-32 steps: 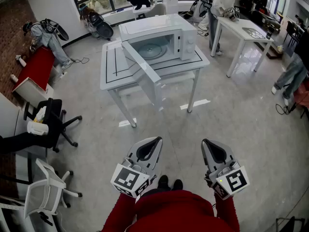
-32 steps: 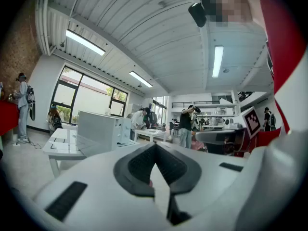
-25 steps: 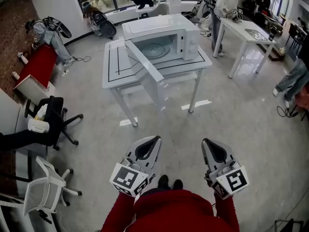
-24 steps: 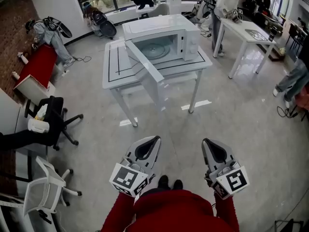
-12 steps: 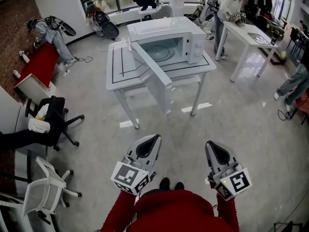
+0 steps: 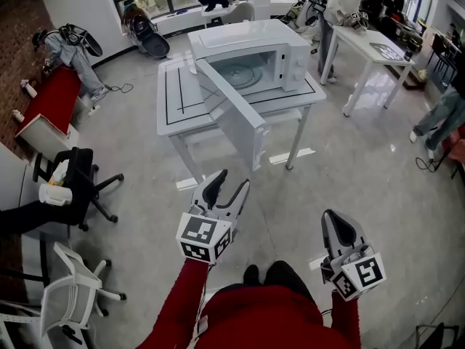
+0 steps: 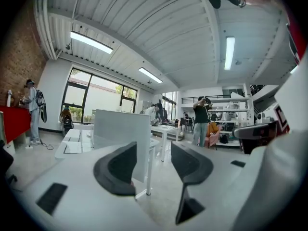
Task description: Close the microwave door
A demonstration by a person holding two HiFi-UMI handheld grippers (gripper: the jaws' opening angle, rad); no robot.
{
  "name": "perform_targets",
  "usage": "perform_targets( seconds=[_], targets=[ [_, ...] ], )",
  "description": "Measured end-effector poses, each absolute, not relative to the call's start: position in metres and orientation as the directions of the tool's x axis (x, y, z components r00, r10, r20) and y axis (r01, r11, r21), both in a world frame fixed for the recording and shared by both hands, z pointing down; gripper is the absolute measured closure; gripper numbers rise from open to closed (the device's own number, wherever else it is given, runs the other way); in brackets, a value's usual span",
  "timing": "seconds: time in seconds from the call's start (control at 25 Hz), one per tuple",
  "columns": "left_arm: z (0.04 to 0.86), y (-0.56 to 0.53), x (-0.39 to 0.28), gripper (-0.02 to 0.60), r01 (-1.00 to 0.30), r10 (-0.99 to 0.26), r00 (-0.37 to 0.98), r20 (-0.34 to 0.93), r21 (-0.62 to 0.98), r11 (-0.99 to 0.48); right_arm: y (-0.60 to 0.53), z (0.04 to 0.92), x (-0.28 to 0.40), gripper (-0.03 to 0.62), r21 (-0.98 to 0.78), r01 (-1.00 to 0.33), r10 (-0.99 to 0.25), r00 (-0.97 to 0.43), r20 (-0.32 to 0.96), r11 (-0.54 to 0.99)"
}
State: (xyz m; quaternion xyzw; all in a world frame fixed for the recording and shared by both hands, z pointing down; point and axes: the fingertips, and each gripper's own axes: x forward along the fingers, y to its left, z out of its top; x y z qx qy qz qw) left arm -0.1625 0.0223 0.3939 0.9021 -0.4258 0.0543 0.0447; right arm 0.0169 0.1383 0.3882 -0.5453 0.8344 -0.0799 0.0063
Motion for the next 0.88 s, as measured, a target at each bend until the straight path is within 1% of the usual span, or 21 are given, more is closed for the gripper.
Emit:
perform_targets(
  seconds=[0.12,0.44,0.88],
  targets=[
    [0.399,0.002,-0.154,0.359,-0.762,-0.749,0.646,0.149,0.056,-0.645,0.134,0.391,0.018,0.579,-0.136,-0.917,-0.916,-0.390,0.094,0.376],
    [0.407,-0.046,-0.131,0.360,-0.760,-0.742,0.646,0.182,0.056,-0.648,0.104,0.388,0.034,0.579,-0.141,-0.923,-0.923,-0.372,0.095,0.357],
    [0.408,-0.067,-0.104,0.362,-0.751,-0.731,0.653,0.199,0.045,-0.659,0.051,0.391,0.047,0.579,-0.178,-0.901,-0.903,-0.418,0.104,0.396]
  ],
)
